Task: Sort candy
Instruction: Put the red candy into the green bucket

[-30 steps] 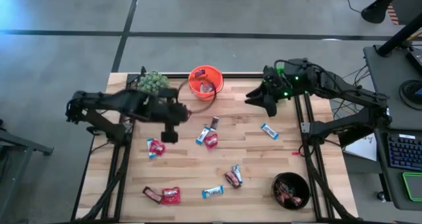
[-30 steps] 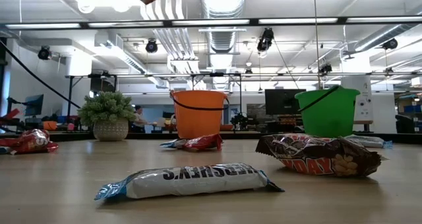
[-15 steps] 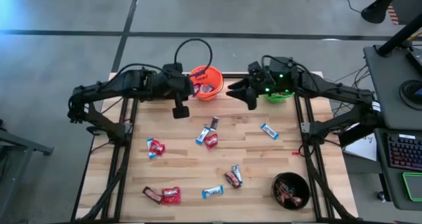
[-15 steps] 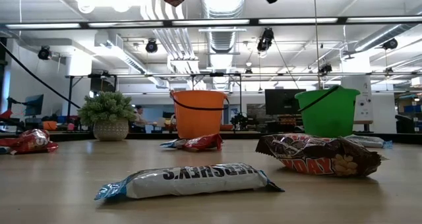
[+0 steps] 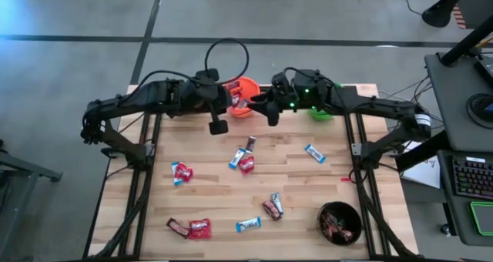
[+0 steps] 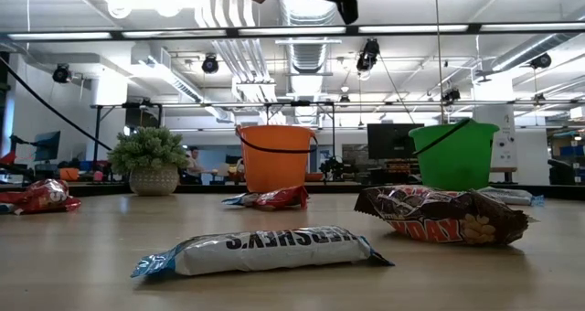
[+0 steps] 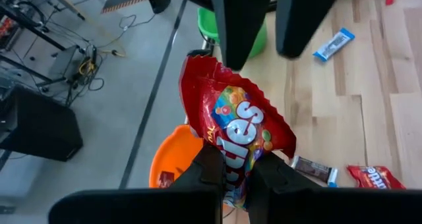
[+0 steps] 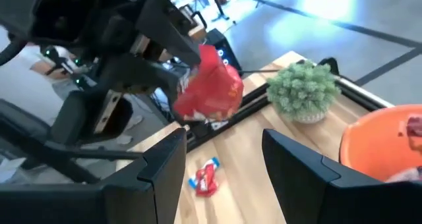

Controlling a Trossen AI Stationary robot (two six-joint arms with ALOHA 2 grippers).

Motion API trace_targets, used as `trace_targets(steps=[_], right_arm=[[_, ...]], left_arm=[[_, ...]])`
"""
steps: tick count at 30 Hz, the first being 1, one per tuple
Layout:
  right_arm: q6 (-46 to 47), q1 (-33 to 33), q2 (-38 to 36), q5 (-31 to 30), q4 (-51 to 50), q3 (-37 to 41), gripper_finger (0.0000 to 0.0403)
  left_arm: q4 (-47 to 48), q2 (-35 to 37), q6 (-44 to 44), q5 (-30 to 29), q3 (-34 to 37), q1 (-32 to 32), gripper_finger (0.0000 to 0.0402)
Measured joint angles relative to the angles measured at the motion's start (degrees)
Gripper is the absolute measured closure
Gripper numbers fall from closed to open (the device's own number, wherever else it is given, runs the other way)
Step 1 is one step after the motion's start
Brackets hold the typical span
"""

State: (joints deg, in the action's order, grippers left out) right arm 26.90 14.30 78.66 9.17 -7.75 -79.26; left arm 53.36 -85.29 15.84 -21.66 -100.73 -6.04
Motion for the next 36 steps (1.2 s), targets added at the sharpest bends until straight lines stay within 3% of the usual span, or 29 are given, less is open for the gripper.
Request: trace_targets(steps=[17,36], right_arm=[[0.21,2.34,2.89,-0.28,5.95,0.0,0.0211],[3.1,2.36,3.0,-0.41,5.09,0.0,0.0215]], left_arm=[[-3.07,-4.19,2.82,4.26,0.04,-2.1,0.0399],[-7.29,-4.38,6.08,2.48,0.04,-2.91,0.0399]])
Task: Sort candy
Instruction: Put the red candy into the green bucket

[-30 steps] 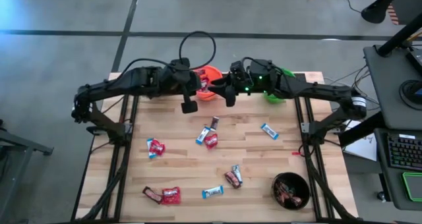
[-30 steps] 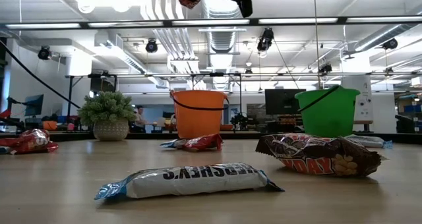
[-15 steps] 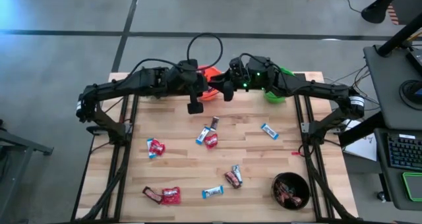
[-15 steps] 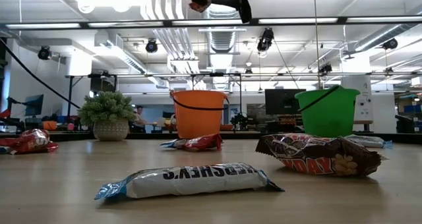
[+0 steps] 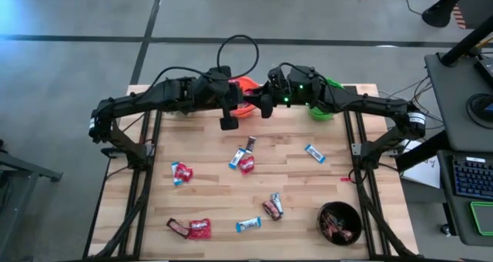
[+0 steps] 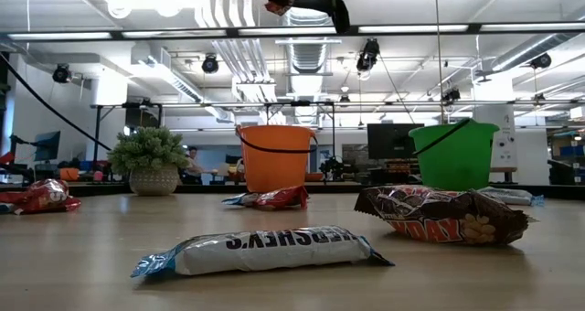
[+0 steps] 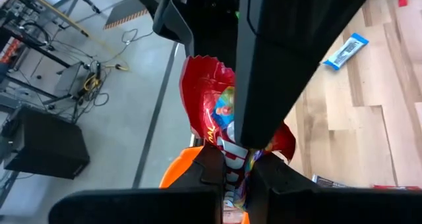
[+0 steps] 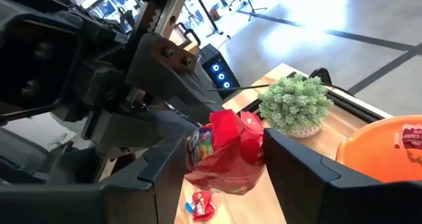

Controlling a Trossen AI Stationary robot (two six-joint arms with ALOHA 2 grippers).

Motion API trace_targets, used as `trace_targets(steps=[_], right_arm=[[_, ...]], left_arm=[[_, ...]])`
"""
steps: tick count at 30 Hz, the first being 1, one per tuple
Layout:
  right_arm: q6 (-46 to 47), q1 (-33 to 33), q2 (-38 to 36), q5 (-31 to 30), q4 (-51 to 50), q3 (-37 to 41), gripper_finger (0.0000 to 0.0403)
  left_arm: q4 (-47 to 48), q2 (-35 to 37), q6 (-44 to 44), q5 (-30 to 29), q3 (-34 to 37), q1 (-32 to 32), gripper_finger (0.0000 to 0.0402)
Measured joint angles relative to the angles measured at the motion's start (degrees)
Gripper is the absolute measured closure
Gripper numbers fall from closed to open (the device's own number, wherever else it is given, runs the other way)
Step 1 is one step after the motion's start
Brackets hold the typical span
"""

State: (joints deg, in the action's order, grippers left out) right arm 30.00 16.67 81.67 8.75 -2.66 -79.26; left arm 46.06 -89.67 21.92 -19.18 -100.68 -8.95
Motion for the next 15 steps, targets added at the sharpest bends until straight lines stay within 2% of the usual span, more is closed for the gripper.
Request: trace_targets(steps=[5,12,15], right_arm=[[-0.02,0.0,0.0,0.0,-0.06,0.0,0.026],[-1.96,0.09,0.0,-0.22,-0.06,0.0,0.0376],[-2.18,0.09,0.0,-0.18,-0.02,0.0,0.038]], left_arm=[[-0.17,0.03,0.1,-0.04,0.0,-0.04,0.0399],[-1.28,0.07,0.38,-0.42,0.0,-0.26,0.0399],[-1.52,0.09,0.39,-0.53,0.0,-0.28,0.0399]])
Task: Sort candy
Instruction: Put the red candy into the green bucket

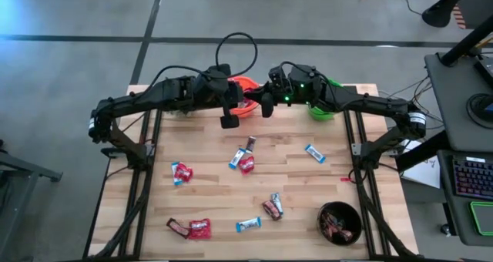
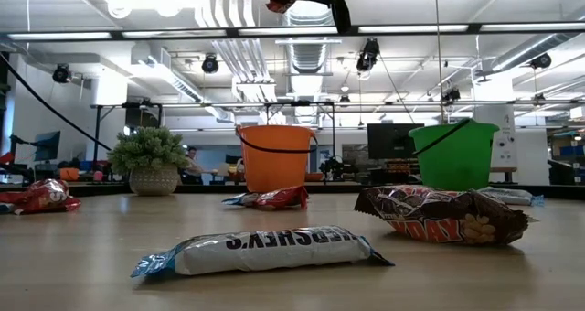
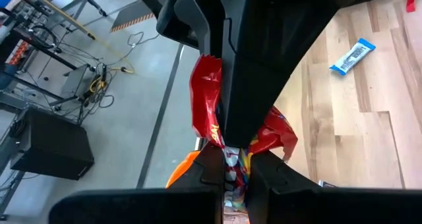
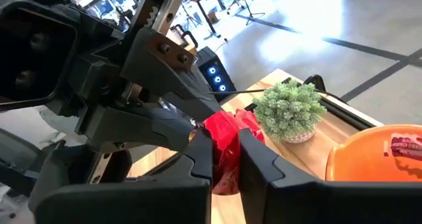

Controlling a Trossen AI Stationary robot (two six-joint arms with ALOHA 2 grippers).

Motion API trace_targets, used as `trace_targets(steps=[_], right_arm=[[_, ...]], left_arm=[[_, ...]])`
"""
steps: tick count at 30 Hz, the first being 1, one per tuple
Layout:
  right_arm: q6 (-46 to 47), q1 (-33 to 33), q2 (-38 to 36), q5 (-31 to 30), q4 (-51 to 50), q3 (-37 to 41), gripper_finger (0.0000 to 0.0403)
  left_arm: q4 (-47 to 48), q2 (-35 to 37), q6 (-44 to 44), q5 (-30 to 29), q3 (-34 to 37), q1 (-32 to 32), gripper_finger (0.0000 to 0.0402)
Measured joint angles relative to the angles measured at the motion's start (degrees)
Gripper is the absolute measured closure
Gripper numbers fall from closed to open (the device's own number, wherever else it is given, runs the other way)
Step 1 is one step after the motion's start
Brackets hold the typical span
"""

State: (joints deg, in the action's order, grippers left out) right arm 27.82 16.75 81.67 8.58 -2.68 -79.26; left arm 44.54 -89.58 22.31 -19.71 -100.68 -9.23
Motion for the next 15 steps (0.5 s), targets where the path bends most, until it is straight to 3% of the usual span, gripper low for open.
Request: trace_targets(steps=[6,15], right_arm=[[-0.88,0.17,-0.02,0.34,0.02,0.0,0.0381],[-1.93,0.82,-0.55,0.9,-1.09,-0.25,0.0382]], left_arm=[[-0.19,0.0,-0.23,-0.05,0.0,0.0,0.0382],[5.02,0.02,-3.32,0.81,-4.18,-0.02,0.0292]])
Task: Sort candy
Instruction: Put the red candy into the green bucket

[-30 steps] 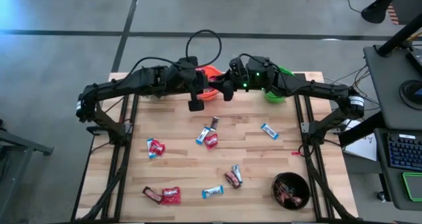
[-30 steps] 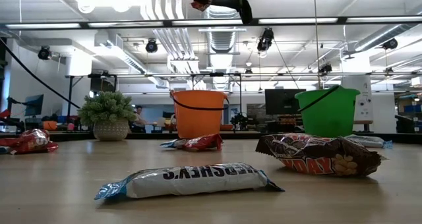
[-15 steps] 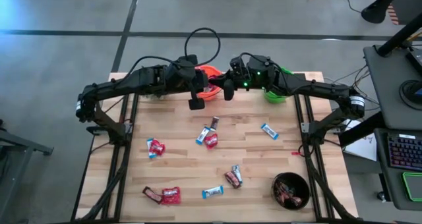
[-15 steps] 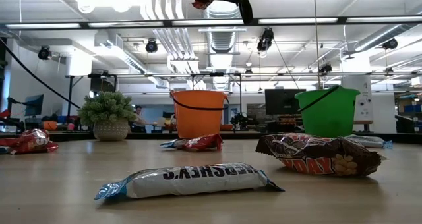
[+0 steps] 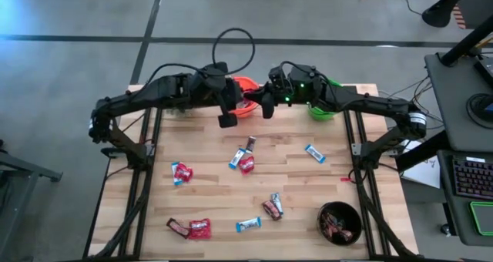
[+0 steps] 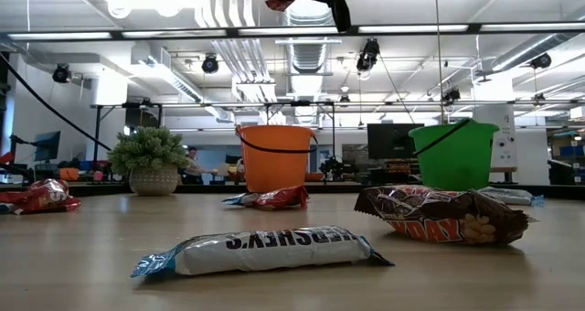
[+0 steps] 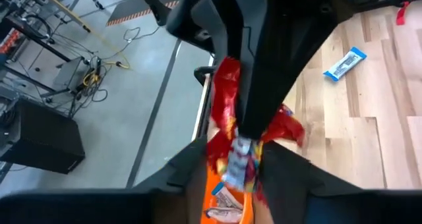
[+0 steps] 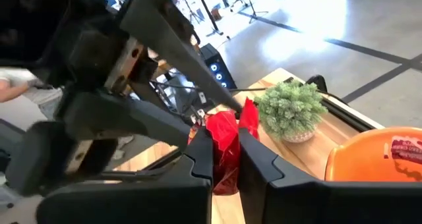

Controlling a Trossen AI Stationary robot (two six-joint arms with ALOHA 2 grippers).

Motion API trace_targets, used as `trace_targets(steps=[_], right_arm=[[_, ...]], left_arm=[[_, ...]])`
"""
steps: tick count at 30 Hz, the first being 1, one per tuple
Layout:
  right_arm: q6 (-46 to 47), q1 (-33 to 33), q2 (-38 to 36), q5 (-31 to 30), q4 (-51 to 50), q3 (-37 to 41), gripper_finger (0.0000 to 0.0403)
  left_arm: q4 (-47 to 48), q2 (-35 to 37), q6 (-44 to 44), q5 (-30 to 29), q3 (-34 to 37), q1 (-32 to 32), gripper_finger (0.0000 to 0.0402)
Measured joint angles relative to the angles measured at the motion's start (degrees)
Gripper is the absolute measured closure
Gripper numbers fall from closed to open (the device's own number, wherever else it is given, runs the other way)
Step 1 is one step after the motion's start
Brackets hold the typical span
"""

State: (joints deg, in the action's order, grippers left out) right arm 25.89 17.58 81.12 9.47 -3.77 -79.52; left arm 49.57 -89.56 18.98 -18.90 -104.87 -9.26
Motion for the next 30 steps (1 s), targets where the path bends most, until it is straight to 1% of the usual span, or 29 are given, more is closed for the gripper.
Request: trace_targets(steps=[5,9,14,16,21,30], right_arm=[[-1.58,1.4,-0.67,-0.15,-4.84,-0.01,0.0384],[-3.75,3.55,-2.45,-0.18,-11.12,-0.01,0.0387],[-5.59,8.16,-5.16,-0.57,-19.92,-0.01,0.0389],[-6.17,10.11,-6.49,-0.53,-22.84,-0.01,0.0389],[-7.69,15.28,-9.34,-0.61,-30.43,-0.01,0.039],[-12.06,23.74,-12.29,-0.69,-42.68,-0.01,0.0387]], left_arm=[[3.91,-0.02,-0.37,-0.2,-4.49,0.0,0.0242],[10.72,-0.04,-0.5,-0.26,-7.44,0.0,0.0222],[18.43,-0.04,-1.43,-0.36,-9.84,-0.02,0.0221],[20.13,-0.04,-1.55,-1.4,-9.92,-0.02,0.0224],[23.9,-0.02,-1.75,-4.58,-9.33,-0.02,0.0229],[27.53,-0.02,-3.5,-4.72,-7.97,-0.02,0.0232]])
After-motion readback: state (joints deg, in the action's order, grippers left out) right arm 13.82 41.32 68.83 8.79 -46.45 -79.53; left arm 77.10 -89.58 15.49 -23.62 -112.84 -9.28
